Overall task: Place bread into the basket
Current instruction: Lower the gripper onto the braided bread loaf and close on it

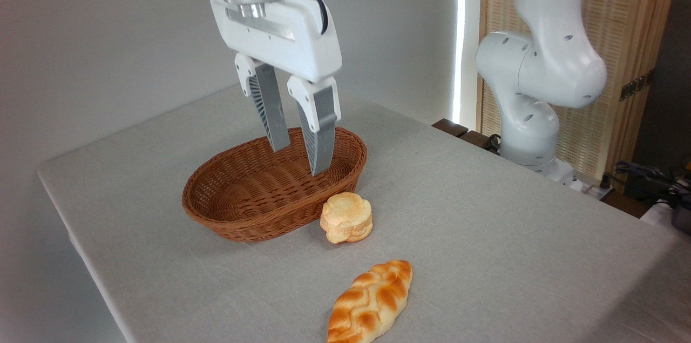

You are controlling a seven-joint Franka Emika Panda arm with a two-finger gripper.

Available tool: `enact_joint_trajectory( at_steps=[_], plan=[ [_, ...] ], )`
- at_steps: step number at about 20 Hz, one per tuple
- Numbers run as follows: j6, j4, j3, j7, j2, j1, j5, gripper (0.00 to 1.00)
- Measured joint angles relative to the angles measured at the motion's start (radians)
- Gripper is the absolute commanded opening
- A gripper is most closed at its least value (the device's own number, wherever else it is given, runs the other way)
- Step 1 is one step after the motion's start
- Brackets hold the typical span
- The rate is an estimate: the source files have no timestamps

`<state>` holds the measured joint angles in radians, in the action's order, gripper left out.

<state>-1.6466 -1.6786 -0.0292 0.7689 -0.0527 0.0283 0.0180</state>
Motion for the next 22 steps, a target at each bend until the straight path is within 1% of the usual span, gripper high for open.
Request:
enact_joint_trajectory(
  at_steps=[3, 5, 6, 9, 12, 14, 16, 19, 20, 21, 22],
  plan=[
    [-0.165, -0.138, -0.032, -0.003, -0.031, -0.001, 0.0, 1.0],
    [-0.262, -0.232, -0.041, -0.003, -0.046, -0.001, 0.001, 1.0],
    [-0.305, -0.276, -0.042, -0.003, -0.05, -0.001, 0.014, 1.0],
    [-0.389, -0.381, -0.043, -0.023, -0.05, -0.002, 0.087, 1.0],
    [-0.447, -0.448, -0.043, -0.034, -0.045, -0.001, 0.137, 1.0],
    [-0.518, -0.489, -0.055, -0.041, -0.025, -0.002, 0.191, 1.0],
    [-0.568, -0.51, -0.079, -0.042, 0.016, -0.003, 0.218, 1.0],
    [-0.588, -0.507, -0.088, -0.042, 0.049, -0.004, 0.271, 1.0],
    [-0.588, -0.506, -0.088, -0.042, 0.048, -0.004, 0.284, 0.98],
    [-0.588, -0.506, -0.088, -0.042, 0.048, -0.004, 0.292, 0.89],
    [-0.588, -0.507, -0.089, -0.042, 0.048, -0.004, 0.295, 0.71]
  ],
)
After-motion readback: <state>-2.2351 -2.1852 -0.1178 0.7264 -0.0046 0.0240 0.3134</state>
